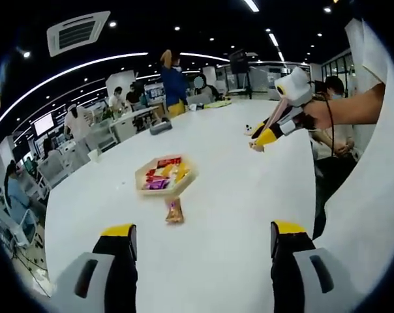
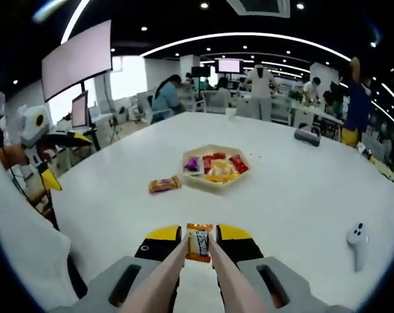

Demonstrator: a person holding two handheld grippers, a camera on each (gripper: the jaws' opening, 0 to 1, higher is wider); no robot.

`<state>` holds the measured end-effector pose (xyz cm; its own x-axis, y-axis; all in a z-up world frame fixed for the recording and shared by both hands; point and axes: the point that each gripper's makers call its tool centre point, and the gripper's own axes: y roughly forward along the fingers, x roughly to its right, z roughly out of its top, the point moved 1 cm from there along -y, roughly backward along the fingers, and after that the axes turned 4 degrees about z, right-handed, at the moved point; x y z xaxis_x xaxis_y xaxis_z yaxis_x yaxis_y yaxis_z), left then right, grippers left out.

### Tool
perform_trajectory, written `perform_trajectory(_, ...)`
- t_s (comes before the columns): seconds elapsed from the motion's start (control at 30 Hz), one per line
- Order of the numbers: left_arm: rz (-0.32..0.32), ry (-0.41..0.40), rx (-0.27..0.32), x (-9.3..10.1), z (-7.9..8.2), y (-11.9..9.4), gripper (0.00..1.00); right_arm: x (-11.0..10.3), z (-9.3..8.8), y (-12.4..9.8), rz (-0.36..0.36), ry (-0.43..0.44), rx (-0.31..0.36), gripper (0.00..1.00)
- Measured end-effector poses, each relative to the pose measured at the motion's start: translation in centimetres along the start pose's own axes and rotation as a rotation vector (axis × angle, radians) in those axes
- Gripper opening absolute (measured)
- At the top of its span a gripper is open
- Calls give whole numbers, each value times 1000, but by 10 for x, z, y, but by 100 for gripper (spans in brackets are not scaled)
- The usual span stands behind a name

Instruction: Place the target food into the container with the food tongs after gripping and lifting it, then release it inside without dropping or visibly crushing the food.

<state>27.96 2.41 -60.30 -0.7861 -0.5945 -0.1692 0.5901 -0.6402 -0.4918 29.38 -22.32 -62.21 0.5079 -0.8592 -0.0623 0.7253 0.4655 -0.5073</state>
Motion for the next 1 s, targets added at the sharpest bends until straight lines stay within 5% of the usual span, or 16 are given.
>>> perform_trajectory(0.23,-3,-2,-3,-1,-1,-1,78,2,2,2,0,2,-2,20)
perform_trajectory(0.87,37,-63,-13,9,8,11,89,29,39,19,28,-8,17,19)
perform_trajectory(1.0,78,-71,-29,10,14,13,89,34,35,27,59,-28,-20,21)
